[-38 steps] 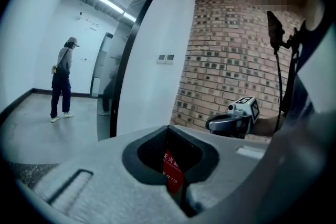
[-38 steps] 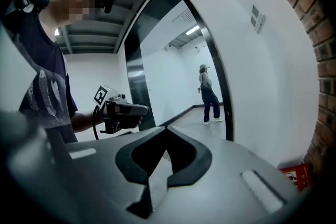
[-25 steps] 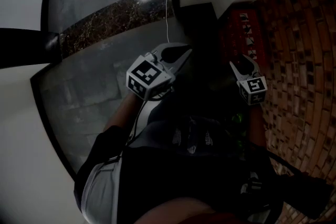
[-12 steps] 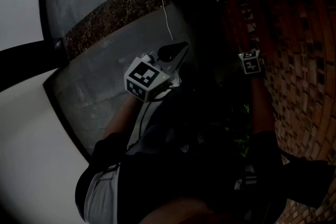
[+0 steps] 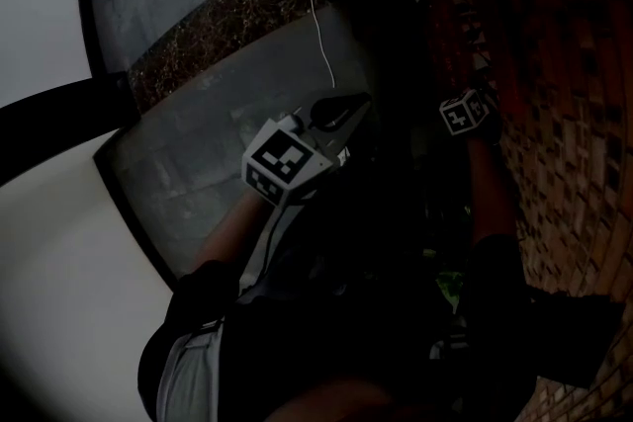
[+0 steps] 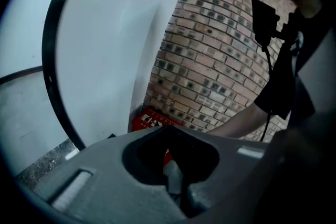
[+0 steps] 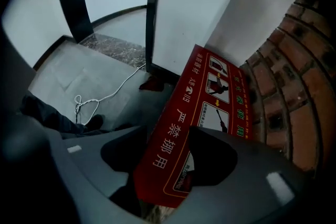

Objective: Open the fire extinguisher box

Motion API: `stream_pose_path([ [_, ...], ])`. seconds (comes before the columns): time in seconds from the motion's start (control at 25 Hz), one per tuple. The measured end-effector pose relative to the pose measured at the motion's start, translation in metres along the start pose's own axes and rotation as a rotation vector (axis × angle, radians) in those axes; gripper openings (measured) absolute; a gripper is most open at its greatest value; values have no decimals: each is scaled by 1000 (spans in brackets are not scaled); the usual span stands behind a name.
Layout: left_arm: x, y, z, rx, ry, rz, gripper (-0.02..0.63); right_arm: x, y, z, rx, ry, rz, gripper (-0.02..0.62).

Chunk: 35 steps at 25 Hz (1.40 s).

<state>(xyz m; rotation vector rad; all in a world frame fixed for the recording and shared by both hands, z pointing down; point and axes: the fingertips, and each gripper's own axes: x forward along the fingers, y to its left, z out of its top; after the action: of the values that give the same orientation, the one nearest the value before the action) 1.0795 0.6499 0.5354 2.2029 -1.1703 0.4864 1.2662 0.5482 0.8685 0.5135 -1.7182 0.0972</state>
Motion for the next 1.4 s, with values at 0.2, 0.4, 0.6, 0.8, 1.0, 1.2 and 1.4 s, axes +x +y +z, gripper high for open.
stream_pose_path([
  [0.2,-7,13,0,-21,0,33,5,12,-2,-2,-27,4,-80,256],
  [0.4,-8,13,3,-27,-12,22,5,3,-2,-2,-6,19,-66,245],
  [0.6,-18,14,10,-30,-49,22,5,-31,-8,9,-10,-42,-49,199],
  [0.8,-33,17,10,-41,-79,25,5,-69,-21,13,3,-102,-82,134],
  [1.0,-47,17,17,-41,-108,26,5,-110,-50,11,42,-138,-148,104],
  [1.2,-51,11,24,-12,-129,3,5,-138,-84,4,70,-150,-245,91],
  [1.4,-54,5,34,15,-130,-8,5,-155,-115,0,108,-132,-322,74],
])
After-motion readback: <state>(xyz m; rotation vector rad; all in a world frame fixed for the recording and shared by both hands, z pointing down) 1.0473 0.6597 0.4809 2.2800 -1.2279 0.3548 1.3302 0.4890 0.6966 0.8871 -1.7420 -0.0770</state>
